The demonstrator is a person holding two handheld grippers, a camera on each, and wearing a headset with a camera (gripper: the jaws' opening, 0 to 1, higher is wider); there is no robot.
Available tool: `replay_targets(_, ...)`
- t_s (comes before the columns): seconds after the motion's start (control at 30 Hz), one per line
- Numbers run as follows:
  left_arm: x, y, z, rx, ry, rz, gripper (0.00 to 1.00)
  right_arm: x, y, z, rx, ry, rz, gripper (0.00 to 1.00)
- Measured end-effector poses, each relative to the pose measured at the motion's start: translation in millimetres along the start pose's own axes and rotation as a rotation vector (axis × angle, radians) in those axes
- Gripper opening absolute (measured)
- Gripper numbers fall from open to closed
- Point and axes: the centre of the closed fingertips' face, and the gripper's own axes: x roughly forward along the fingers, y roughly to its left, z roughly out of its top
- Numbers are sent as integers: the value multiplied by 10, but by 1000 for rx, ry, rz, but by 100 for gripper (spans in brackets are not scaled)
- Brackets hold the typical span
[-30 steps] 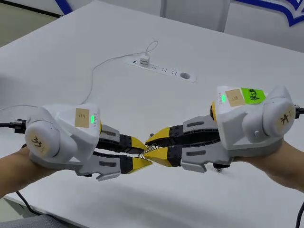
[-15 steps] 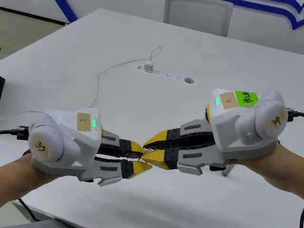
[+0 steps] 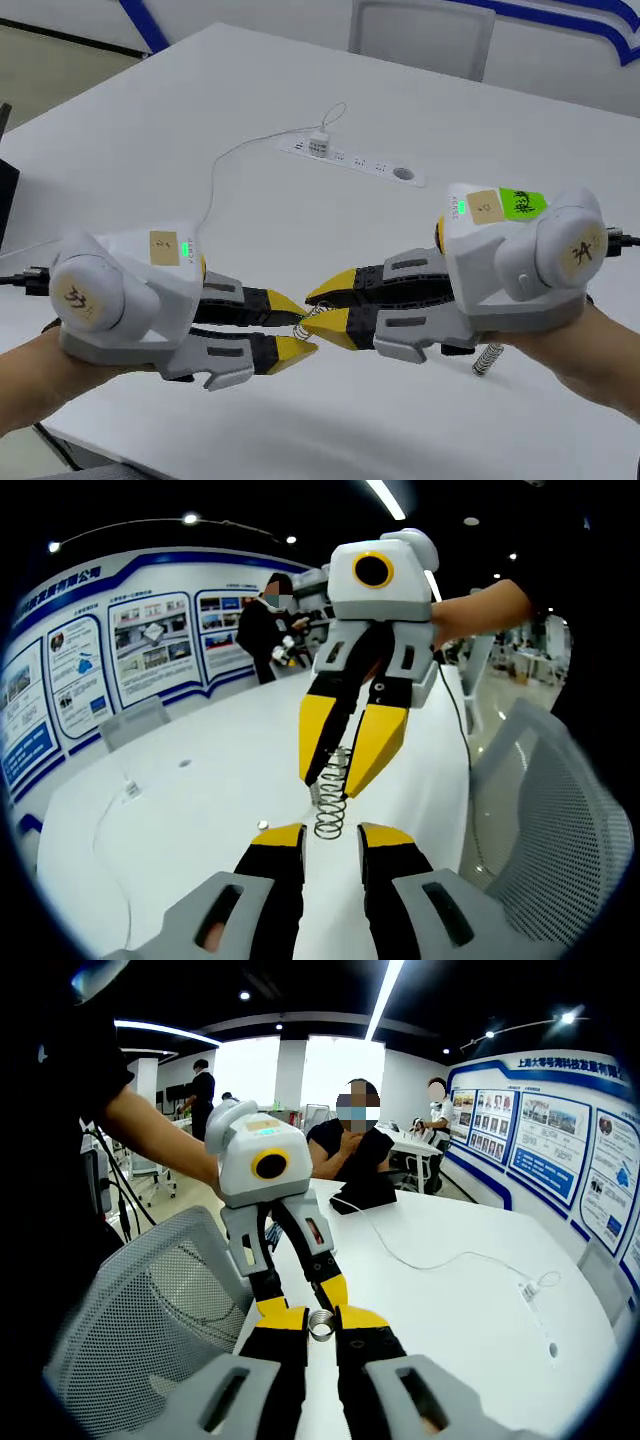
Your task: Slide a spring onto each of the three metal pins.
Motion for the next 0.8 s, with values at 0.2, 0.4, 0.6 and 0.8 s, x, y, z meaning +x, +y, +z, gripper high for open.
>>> replay_targets(0.2,-21,37,-54,-24,-9,17,33,-32,-107,-4,5,5,-22,10)
replay_targets(0.4,-33,93,-87,-43,-21,32,43,-92,-274,-78,25,19,-66,10)
replay_targets(0.6,-18,177,-120,-72,-29,51,56,-145,-515,-185,72,34,-126,10)
replay_targets(0.8,-19,245,-169,-111,-42,47,59,-98,-737,-394,125,97,-180,10)
